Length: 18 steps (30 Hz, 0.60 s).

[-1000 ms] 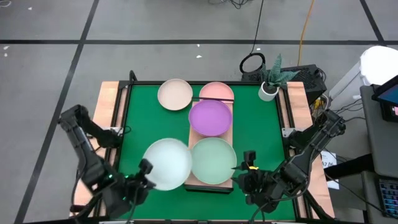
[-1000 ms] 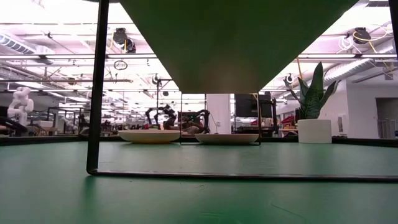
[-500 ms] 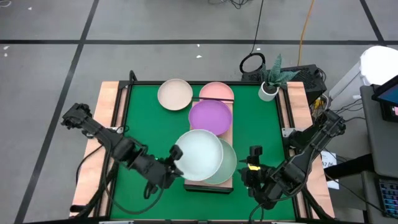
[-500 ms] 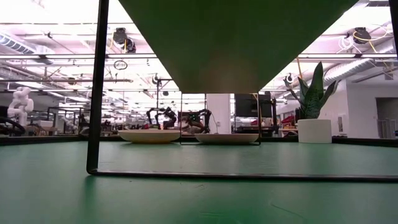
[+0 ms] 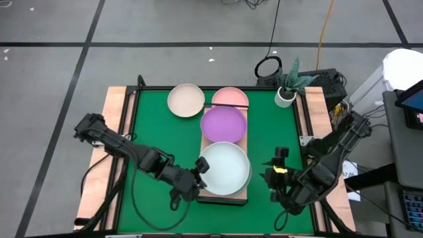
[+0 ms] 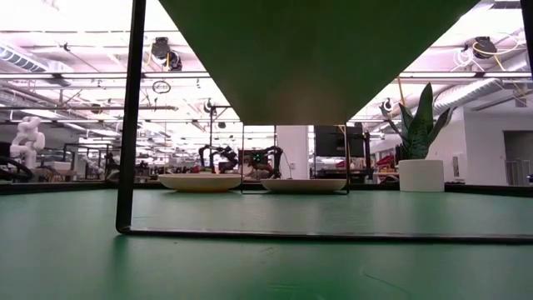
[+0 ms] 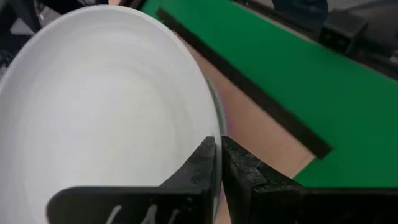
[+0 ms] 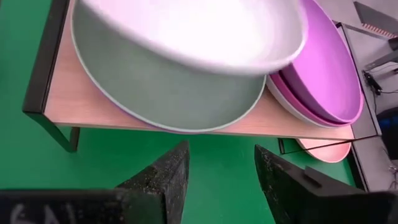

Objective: Place and stack plates onto a shelf
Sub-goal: Stack the grey plate on top of the light green plate on the shelf

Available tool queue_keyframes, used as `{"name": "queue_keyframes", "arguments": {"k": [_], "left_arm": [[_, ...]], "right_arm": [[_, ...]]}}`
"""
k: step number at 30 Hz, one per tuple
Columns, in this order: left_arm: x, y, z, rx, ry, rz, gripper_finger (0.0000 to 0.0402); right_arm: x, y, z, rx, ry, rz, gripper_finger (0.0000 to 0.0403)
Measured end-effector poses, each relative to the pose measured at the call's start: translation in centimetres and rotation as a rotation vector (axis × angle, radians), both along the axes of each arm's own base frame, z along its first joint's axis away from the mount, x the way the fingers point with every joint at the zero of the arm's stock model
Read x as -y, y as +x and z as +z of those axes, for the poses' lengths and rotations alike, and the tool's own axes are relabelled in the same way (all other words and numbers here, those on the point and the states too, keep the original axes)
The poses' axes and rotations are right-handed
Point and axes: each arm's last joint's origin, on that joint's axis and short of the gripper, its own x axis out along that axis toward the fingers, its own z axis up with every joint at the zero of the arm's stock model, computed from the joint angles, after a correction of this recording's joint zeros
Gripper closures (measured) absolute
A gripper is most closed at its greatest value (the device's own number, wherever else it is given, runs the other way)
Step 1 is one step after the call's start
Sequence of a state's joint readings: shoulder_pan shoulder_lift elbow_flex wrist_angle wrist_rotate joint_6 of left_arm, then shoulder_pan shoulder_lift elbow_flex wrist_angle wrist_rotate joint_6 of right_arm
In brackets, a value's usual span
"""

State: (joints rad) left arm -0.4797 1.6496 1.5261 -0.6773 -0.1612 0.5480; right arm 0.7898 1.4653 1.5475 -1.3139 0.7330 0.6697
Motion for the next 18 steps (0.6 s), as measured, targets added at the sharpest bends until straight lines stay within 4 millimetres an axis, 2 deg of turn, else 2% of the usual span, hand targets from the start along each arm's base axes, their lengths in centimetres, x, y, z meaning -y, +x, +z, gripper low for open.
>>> {"name": "queue_keyframes", "arguments": {"k": [4,12,18], "left_arm": [[-0.21,0.47,-0.51,-0.013,0.007,0.012,0.0376],[-0.28,0.87,-0.21,0.024,-0.028,0.039,0.0371],[-0.23,1.07,0.01,0.048,-0.053,0.036,0.0324]], "right_arm": [[0.28,-0.30,0.42,0.015,0.012,0.000,0.0239],[0.30,-0.29,0.50,0.023,0.015,-0.001,0.0239],[0.27,-0.26,0.50,0.026,0.014,0.001,0.0238]]}}
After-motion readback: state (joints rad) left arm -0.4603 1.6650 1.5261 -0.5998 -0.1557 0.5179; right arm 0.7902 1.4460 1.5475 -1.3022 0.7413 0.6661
